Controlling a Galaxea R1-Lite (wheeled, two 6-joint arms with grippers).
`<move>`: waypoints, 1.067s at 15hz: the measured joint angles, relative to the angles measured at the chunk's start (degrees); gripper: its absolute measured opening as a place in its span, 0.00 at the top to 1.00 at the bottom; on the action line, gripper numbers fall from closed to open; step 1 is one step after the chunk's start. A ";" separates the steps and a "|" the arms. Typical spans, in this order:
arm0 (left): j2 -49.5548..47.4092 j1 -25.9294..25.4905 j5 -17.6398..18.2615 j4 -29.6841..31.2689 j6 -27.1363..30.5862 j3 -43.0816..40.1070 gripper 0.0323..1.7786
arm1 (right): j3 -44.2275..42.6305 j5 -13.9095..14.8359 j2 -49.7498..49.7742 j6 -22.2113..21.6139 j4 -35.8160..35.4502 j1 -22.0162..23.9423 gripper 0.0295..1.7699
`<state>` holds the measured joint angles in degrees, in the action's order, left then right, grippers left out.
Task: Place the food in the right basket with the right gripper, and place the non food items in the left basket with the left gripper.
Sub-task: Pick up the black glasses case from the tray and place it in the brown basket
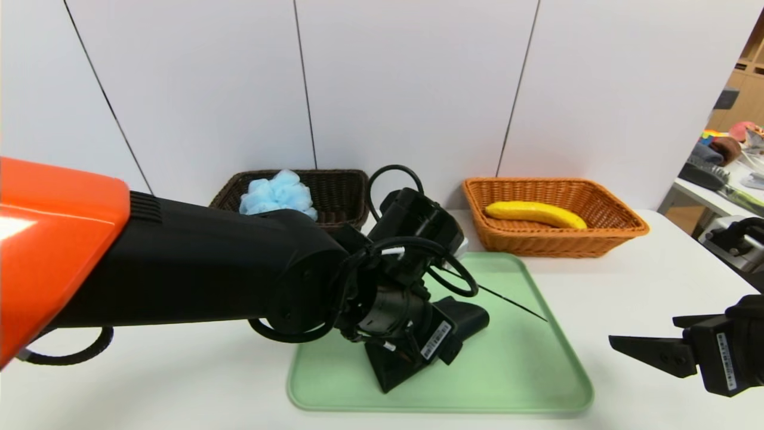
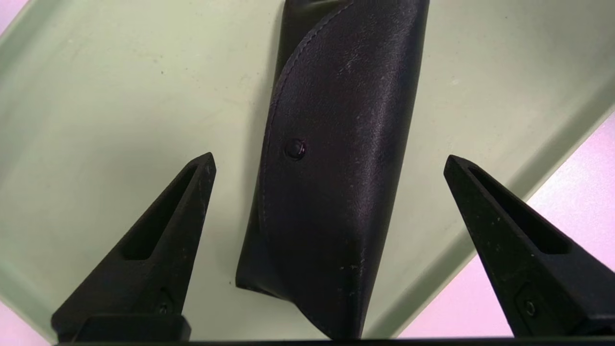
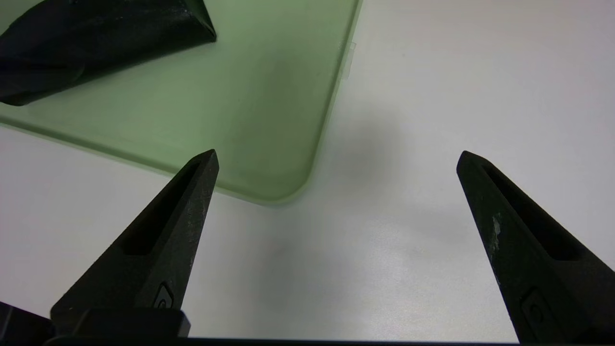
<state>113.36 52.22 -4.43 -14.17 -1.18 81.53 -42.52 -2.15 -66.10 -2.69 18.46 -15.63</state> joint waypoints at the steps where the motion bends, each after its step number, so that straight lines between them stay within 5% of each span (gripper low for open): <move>1: 0.45 0.00 0.05 -0.02 -0.20 0.11 0.05 | 0.22 -0.02 -0.05 0.00 -0.02 0.01 0.03; 16: 4.36 -0.44 3.77 -0.79 -3.17 0.02 0.05 | 1.15 0.06 -0.18 -0.74 -0.10 0.00 0.03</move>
<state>117.72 51.79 -0.66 -14.96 -4.35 81.56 -41.37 -2.08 -66.28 -3.44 18.36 -15.63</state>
